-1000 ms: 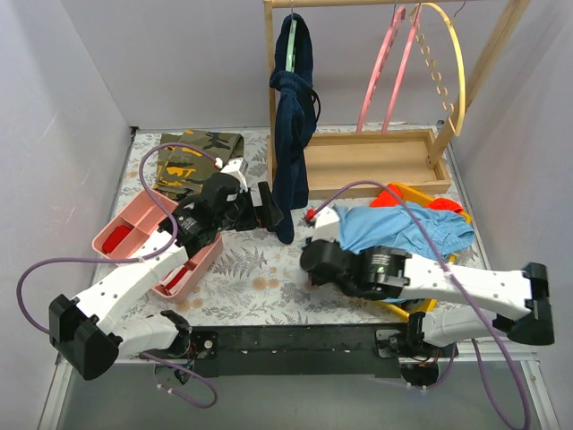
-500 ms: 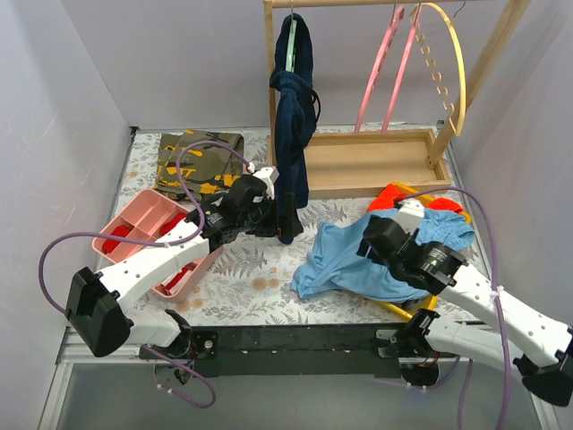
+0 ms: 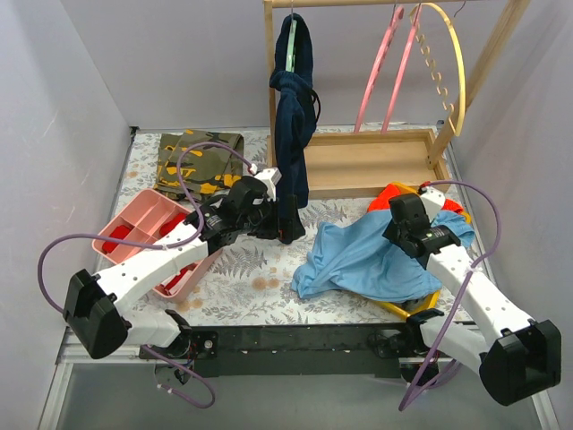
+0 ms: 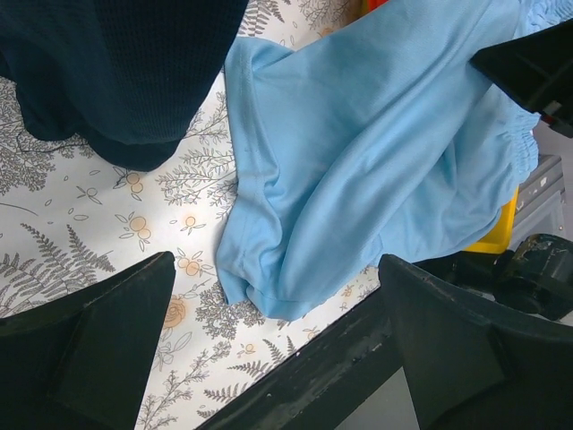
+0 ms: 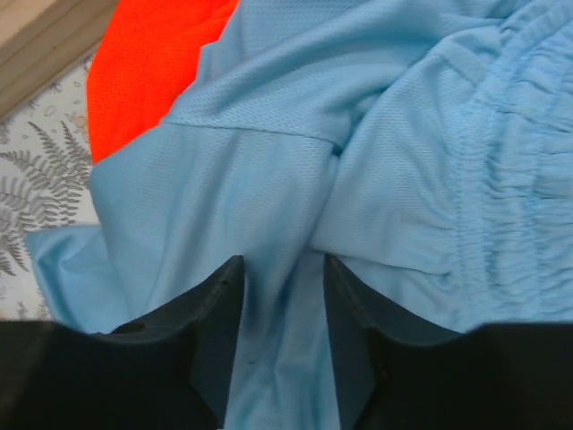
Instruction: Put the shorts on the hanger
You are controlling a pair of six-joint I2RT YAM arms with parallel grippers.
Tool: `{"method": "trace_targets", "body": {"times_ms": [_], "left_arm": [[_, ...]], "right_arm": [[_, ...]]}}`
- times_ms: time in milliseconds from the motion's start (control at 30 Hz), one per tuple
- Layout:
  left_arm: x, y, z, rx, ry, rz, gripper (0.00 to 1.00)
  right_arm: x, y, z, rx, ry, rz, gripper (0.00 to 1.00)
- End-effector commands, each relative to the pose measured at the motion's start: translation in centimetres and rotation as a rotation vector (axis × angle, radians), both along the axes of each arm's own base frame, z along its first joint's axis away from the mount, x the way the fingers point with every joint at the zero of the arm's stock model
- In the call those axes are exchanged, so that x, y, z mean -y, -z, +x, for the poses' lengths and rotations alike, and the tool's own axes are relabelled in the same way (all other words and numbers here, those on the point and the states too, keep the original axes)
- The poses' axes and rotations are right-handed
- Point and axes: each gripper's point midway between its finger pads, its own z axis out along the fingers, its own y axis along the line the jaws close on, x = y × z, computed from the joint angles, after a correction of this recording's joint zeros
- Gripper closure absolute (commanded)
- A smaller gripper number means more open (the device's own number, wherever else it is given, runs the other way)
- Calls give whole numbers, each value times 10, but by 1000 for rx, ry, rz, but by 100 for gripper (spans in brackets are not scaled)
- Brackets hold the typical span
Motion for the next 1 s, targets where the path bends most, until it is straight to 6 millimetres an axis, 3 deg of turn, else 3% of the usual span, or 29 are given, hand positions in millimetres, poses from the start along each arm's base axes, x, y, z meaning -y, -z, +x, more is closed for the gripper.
{"method": "trace_targets", "body": {"times_ms": [0,33,67,233,267,333,367,433,467,500,533,567,633,667,767,867,900,967], "left_arm": [[-7,-18,-4,54,0,-24,2],[-8,-18,-3,57,-8,-20,2],[-10,-21,-4,64,-14,-24,2],[-24,-24,5,72,-114,-18,2],[-27,-25,6,69,-127,-24,2],[-34,-29,7,68,-158,-36,2],[-39,-31,11,62,-187,-45,2],[-47,-36,14,63,-216,-66,2],[-53,-36,15,60,-238,-68,2],[-57,-39,16,66,-252,-72,2],[-61,-39,18,67,-267,-71,2],[-66,-39,20,65,-284,-69,2],[-76,-40,24,61,-317,-62,2],[-79,-42,26,63,-326,-65,2],[-91,-44,30,68,-364,-64,2],[-96,-43,33,64,-371,-64,2],[-95,-41,33,60,-366,-61,2],[-87,-38,30,50,-311,-71,2]], "right_arm": [[-13,-14,20,83,-46,44,81],[-15,-20,22,100,-59,53,95],[-17,-27,22,113,-76,58,99],[-41,-78,18,180,-209,126,99],[-52,-101,16,230,-254,152,99],[-67,-116,9,237,-316,172,99],[-85,-131,3,253,-379,182,99],[-103,-140,-6,259,-427,186,99],[-128,-139,-18,246,-509,196,99],[-139,-144,-23,249,-540,204,99],[-150,-144,-29,245,-559,208,99],[-174,-137,-44,213,-641,206,99],[-196,-134,-55,206,-696,193,99],[-219,-126,-74,178,-771,184,99],[-252,-102,-103,123,-889,146,99],[-272,-60,-128,12,-1009,131,99],[-270,-48,-134,-25,-1018,117,99],[-258,-33,-136,-58,-997,80,76]]}}
